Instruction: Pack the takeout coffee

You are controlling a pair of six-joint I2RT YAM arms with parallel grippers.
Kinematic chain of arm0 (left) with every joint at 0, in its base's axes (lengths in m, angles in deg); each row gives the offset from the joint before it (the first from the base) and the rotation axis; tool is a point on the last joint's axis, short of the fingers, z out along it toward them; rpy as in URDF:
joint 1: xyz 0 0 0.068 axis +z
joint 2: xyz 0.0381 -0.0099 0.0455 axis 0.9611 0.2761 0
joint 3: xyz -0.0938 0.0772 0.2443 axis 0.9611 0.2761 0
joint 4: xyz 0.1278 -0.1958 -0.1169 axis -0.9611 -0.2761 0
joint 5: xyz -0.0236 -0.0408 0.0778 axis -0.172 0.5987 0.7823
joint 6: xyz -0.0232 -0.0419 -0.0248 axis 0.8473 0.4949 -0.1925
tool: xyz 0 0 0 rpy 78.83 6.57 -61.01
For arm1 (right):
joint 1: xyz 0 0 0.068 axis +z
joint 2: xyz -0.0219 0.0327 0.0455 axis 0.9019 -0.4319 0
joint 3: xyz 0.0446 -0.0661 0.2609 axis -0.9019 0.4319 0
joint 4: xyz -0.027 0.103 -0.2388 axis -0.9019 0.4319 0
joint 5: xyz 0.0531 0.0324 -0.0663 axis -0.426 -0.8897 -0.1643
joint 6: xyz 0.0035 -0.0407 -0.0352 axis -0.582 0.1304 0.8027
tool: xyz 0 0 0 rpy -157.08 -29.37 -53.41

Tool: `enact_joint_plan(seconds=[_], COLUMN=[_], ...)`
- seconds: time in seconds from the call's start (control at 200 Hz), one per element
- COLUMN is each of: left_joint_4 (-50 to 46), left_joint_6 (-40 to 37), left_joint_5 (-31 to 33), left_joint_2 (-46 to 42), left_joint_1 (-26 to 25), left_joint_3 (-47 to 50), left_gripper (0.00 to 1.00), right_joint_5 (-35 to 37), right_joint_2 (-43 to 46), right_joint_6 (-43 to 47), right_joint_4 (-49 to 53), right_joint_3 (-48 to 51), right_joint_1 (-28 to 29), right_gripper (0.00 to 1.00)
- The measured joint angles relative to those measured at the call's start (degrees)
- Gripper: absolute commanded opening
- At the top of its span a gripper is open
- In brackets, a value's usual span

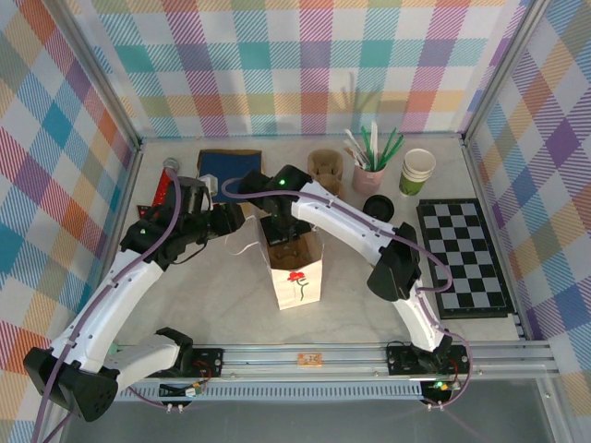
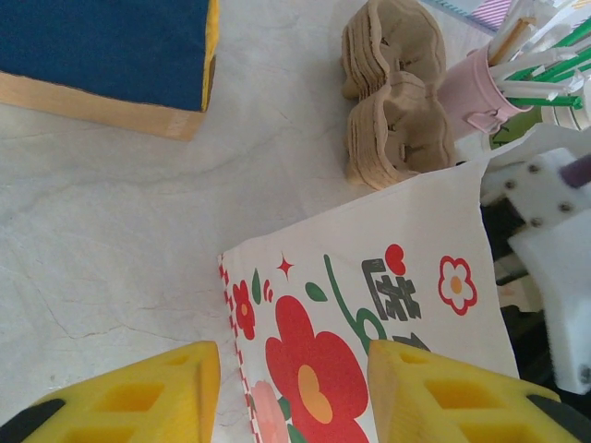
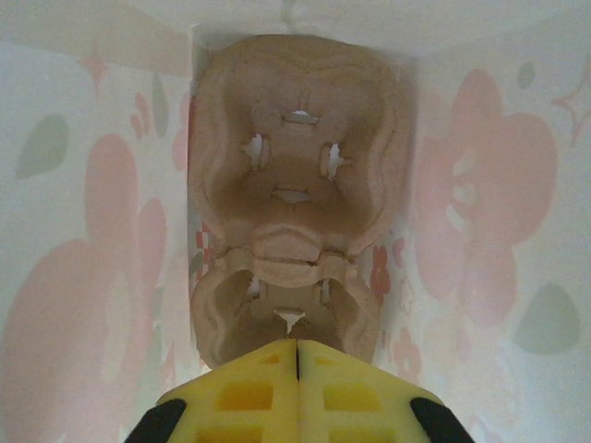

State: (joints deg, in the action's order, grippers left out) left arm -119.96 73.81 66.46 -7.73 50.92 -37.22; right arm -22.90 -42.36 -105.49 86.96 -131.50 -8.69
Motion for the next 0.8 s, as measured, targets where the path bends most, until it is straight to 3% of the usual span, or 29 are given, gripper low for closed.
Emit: enact_joint_plan(seconds=[0.8], left_joint_4=[0.0], left_joint_6=[0.0], left_joint_5=[0.5], left_joint_2=[-3.3], left_joint_1=[0.0], left_joint_3=[0.0], left_gripper=[0.43], right_joint_5=[-4.5], right_joint_2=[0.4], right_joint_6=[-0.1], right_joint_4=[-10.1], right_joint_3=[10.6], right_joint_1=[-3.6], right_gripper=[0.00])
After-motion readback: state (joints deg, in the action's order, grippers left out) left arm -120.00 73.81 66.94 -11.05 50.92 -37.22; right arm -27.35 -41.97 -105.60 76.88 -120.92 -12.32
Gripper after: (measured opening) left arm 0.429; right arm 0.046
